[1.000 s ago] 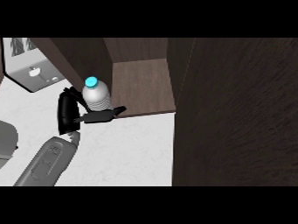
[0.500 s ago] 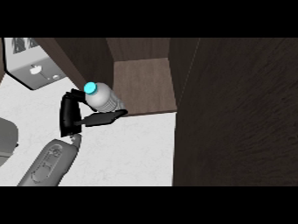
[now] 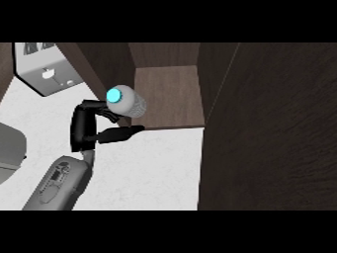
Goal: Pick up the bottled water, place it into the cabinet and close the cabinet
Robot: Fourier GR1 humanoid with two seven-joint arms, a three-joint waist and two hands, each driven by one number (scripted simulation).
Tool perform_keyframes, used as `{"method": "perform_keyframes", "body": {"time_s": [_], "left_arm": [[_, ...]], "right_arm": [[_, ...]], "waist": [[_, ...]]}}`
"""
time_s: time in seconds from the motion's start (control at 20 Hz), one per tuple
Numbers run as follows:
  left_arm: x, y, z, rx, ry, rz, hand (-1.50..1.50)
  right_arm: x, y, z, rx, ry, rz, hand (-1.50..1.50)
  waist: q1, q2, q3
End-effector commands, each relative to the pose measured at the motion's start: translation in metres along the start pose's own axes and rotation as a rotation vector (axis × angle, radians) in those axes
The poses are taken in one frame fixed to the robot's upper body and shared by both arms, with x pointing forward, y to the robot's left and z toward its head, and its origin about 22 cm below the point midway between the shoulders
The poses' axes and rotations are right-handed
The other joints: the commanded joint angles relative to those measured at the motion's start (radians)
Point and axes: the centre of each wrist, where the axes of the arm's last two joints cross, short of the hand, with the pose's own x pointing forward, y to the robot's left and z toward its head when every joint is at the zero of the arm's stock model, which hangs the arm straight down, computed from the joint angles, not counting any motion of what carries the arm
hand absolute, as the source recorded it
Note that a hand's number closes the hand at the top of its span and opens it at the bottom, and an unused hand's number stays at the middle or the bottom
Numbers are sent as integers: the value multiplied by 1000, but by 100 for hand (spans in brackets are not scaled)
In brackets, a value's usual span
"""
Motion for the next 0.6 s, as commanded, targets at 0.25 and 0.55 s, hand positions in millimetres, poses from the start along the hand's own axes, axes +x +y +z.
{"method": "perform_keyframes", "body": {"time_s": [0.25, 0.55], "left_arm": [[38, -36, -43, -125, -116, 292, -150], [50, -23, -24, -185, -95, 356, -150]], "right_arm": [[11, 10, 4, -46, 7, -5, -150], [12, 4, 11, -66, -5, 10, -150]], "waist": [[22, 2, 0], [47, -6, 2]]}}
